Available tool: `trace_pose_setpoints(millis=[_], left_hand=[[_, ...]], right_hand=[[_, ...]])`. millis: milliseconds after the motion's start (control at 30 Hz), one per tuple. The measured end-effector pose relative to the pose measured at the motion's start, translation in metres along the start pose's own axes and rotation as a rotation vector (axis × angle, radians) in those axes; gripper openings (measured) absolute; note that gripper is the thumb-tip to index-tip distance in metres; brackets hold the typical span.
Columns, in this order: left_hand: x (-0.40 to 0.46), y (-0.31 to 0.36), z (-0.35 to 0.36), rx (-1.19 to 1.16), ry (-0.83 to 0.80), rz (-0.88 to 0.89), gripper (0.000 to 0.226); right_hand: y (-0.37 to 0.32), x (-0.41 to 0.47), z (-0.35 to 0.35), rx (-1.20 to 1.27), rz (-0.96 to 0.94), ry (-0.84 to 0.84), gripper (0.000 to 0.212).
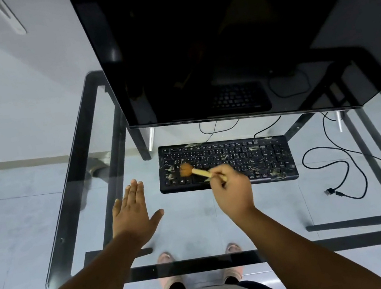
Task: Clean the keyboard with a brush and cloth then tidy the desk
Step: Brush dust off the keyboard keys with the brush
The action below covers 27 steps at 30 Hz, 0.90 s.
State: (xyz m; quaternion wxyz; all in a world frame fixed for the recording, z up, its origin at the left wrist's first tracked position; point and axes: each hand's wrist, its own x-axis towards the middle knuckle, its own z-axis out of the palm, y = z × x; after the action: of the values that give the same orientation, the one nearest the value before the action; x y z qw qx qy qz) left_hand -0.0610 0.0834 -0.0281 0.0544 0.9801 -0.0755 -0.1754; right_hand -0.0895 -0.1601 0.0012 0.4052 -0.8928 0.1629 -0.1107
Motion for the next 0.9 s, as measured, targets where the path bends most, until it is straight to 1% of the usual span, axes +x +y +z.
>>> trace_pose_setpoints(millis=[33,67,167,233,267,333,400,500,667,800,900], left_hand=[[0.0,0.0,0.0,0.0,0.005,0.0,0.087],[0.0,0.0,0.0,-0.005,0.01,0.001,0.084],[0.002,0.004,0.001,-0.042,0.045,0.01,0.079],[0.003,0.012,0.001,-0.071,0.073,0.022,0.077],[0.004,0.018,0.001,-0.083,0.082,0.031,0.076],[0.005,0.031,0.002,-0.107,0.093,0.05,0.074],[0.007,0.045,0.003,-0.124,0.106,0.067,0.072],[0.01,0.063,0.005,-0.124,0.105,0.086,0.069],[0.015,0.074,0.007,-0.144,0.126,0.07,0.064],[0.018,0.078,0.01,-0.141,0.129,0.058,0.063],[0.017,0.081,0.011,-0.137,0.134,0.044,0.063]], right_hand=[[0.003,0.001,-0.003,0.045,0.068,0.028,0.008],[0.006,0.002,-0.007,0.104,0.133,0.039,0.007],[0.016,0.004,-0.022,0.246,0.274,0.025,0.022],[0.022,0.001,-0.033,0.305,0.313,-0.025,0.028],[0.025,0.0,-0.038,0.322,0.325,-0.058,0.026],[0.032,-0.003,-0.047,0.331,0.345,-0.1,0.016],[0.042,-0.006,-0.054,0.32,0.351,-0.115,0.016],[0.064,-0.007,-0.066,0.207,0.265,-0.16,0.023],[0.098,-0.005,-0.091,-0.121,-0.04,-0.304,0.025],[0.099,-0.006,-0.09,-0.236,-0.209,-0.43,0.024],[0.094,-0.005,-0.082,-0.242,-0.264,-0.461,0.023]])
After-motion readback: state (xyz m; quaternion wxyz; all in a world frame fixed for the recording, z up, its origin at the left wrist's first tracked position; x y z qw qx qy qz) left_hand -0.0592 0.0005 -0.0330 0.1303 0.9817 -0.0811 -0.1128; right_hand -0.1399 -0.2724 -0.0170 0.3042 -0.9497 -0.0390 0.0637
